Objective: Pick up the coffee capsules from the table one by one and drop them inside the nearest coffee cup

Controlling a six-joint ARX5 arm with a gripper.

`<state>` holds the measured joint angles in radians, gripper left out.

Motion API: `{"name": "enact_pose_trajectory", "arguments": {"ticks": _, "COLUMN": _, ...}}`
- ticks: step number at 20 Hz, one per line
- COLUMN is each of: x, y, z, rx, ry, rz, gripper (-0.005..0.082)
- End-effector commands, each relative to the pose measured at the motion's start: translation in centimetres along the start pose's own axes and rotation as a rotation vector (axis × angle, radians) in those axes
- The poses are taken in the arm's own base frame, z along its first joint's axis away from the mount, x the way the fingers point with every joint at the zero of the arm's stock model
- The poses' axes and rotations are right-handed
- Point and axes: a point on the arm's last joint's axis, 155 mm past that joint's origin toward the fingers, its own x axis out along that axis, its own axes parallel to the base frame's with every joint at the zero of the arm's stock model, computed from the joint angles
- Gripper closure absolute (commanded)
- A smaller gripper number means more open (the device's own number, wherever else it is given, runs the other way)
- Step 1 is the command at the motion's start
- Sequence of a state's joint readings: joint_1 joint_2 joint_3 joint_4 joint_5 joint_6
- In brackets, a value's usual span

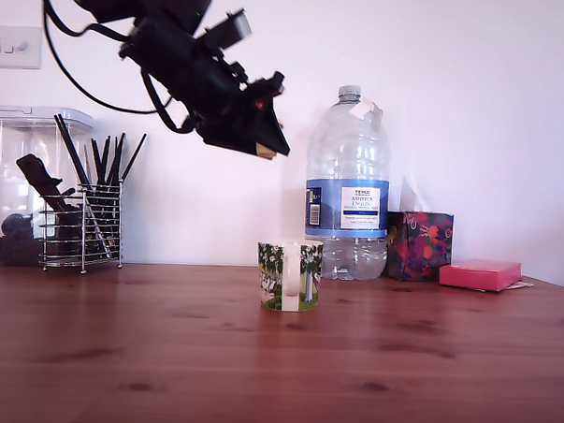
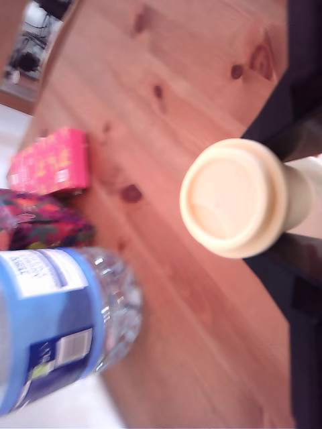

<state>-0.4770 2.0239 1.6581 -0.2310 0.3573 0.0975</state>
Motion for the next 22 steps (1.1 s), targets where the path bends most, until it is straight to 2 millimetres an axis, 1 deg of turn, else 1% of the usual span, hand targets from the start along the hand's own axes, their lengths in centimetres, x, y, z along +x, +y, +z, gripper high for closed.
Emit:
{"name": "enact_pose_trajectory", "arguments": {"ticks": 1, "x": 2.1, "y": -0.6, "z": -1.8, "rx": -0.001, "ry": 0.059, "rz": -0.021, "gripper": 0.0572}}
{"name": "enact_pose_trajectory", "arguments": {"ticks": 3, "x": 3.6, "y": -0.7, "z": -3.1, "rx": -0.009, "ry": 0.119, "rz": -0.026, "gripper": 0.0572}}
{"name": "enact_pose_trajectory", "arguments": {"ticks": 6, "x": 5.4, "y": 0.2, "z": -5.6, "rx": -0.008, "ry": 0.204, "rz": 0.007, "gripper": 0.0572}}
{"name": "enact_pose_trajectory", "arguments": {"ticks": 8, "x": 6.0, "y": 1.2, "z": -6.9, "rx": 0.004, "ry": 0.242, "rz": 0.048, "gripper": 0.0572}}
{"name": "enact_pose_trajectory", "arguments": {"ticks": 10, "x": 6.1, "y": 1.5, "z": -7.7, "rx": 0.001, "ry": 0.266, "rz": 0.056, "gripper": 0.0572}}
{"name": "enact_pose_trajectory", "arguments": {"ticks": 13, "x": 5.9, "y": 1.8, "z": -8.1, "rx": 0.000, "ry": 0.284, "rz": 0.067, "gripper": 0.0572}}
{"name": "enact_pose_trajectory", "arguments": {"ticks": 20, "x": 6.0, "y": 1.5, "z": -8.1, "rx": 0.003, "ry": 0.283, "rz": 0.064, "gripper": 0.0571}}
{"name": "enact_pose_trajectory", "arguments": {"ticks": 22, "x": 6.0, "y": 1.6, "z": -8.0, "rx": 0.004, "ry": 0.279, "rz": 0.065, "gripper": 0.0553}}
